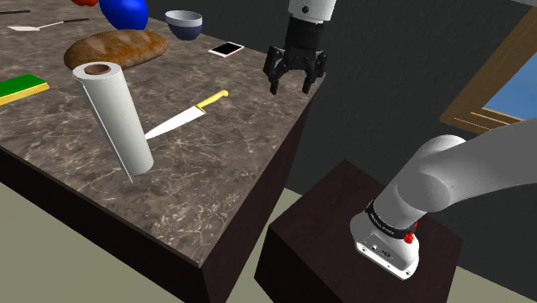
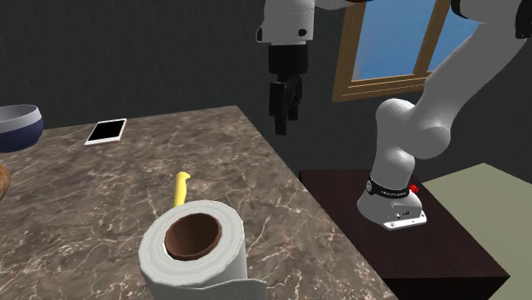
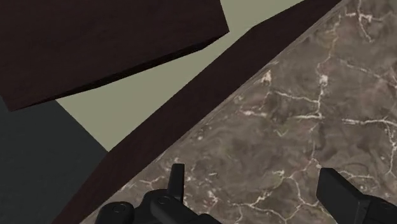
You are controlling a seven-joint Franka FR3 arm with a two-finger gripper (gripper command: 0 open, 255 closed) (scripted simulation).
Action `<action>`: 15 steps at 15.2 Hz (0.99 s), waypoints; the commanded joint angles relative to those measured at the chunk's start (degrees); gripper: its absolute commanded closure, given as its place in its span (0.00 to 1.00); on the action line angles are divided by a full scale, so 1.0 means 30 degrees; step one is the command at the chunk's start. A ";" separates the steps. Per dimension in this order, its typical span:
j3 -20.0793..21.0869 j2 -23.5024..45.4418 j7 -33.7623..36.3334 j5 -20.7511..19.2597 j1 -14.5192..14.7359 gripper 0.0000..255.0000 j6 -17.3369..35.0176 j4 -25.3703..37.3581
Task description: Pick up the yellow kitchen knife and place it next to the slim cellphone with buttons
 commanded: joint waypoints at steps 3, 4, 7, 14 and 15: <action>0.1797 0.2363 0.3130 -0.0219 -0.0423 0.00 0.1526 0.1449; 0.2238 0.3025 0.3931 -0.0392 -0.0549 0.00 0.1868 0.1889; 0.3502 0.5162 0.6429 -0.1223 -0.0930 0.00 0.2760 0.3390; 0.5633 1.1035 1.2768 -0.5001 -0.1126 0.00 0.3658 0.8047; 0.5756 1.1955 1.3669 -0.5686 -0.0971 0.00 0.3603 0.8864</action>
